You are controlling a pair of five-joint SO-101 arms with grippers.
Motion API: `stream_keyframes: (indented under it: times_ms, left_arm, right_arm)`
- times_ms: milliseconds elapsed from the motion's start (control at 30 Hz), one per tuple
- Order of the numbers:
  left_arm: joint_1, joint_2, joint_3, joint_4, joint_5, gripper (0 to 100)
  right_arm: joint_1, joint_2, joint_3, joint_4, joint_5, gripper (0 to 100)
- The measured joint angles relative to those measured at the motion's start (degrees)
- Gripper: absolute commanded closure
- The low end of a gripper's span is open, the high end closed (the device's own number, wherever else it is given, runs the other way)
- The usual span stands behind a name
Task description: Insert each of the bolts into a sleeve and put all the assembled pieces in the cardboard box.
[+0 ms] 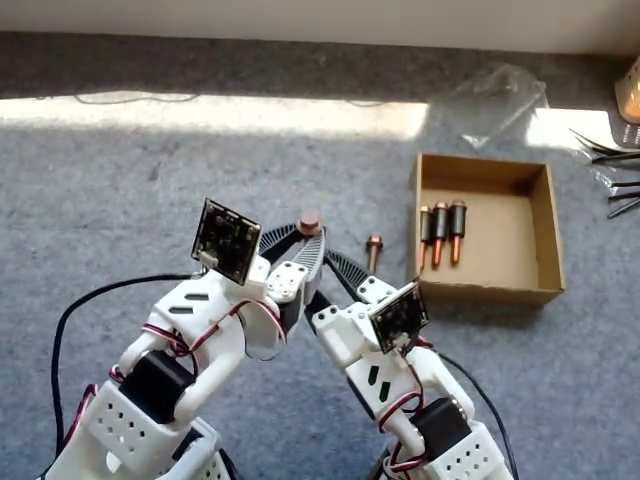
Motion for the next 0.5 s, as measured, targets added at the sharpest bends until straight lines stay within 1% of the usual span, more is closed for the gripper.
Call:
stream_keyframes:
  times_ms: [167,333,367,500]
  left_arm:
    - [0.0,-0.44,1.93,-0.35,0.0,100]
    - [0.0,-6.42,6.33,-0.53,0.0,99]
    - [0.0,-8.26,7.56,-0.53,0.0,98]
    - [-0.09,-14.86,11.25,-0.53,0.0,87]
  right_arm:
    - [0.0,0.0,0.0,0.0,0.0,99.3]
    - [-0.18,0.0,0.0,0.0,0.0,99.3]
    - [-0.26,0.0,0.0,0.0,0.0,99.3]
    - [-0.53,0.0,0.09,0.0,0.18,99.3]
